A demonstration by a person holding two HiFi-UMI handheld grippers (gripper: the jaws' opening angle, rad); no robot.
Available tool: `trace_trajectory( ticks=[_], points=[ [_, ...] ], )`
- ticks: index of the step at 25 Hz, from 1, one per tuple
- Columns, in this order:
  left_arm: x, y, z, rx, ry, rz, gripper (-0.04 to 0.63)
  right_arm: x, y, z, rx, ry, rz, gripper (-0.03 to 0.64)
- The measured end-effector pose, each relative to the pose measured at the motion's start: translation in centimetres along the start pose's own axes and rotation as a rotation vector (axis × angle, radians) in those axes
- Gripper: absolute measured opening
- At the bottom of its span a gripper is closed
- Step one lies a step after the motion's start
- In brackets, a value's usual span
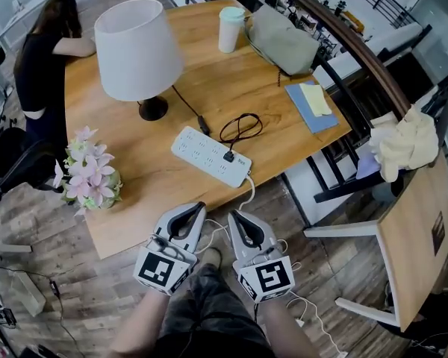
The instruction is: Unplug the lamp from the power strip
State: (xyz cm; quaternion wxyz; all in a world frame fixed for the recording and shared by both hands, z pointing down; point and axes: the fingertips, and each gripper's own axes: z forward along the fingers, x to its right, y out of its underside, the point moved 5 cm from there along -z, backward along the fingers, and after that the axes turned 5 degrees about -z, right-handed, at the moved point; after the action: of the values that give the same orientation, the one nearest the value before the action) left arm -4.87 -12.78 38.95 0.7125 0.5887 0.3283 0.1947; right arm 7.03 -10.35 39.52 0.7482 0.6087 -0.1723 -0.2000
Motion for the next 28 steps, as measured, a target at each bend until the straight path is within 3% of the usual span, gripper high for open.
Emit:
trace_trajectory(
  ticks=[11,17,23,28],
  points=[
    [-1.1,1.1,4.5,-0.038,-0.008,-0.039,-0.003,3.3,1.0,2.5,-0.028,-0.058,-0.011,0.008],
    [-1.9,2.4,5.9,-0.09,-0.032,0.003,-0.003,4.3,1.5,3.7,-0.045,-0.07,-0.042,0.008],
    [-2.7,3.0,7.2,-0.175,-0.042,-0.009,-0.003,4.9,1.5,5.6,-0.08,-0.076,-0.082,0.008],
    [-3.8,3.7,8.9,-0.194,-0.047,0.02,-0.003,5.9,1.4,7.5,-0.125,-0.082,-0.086,0.026]
  ],
)
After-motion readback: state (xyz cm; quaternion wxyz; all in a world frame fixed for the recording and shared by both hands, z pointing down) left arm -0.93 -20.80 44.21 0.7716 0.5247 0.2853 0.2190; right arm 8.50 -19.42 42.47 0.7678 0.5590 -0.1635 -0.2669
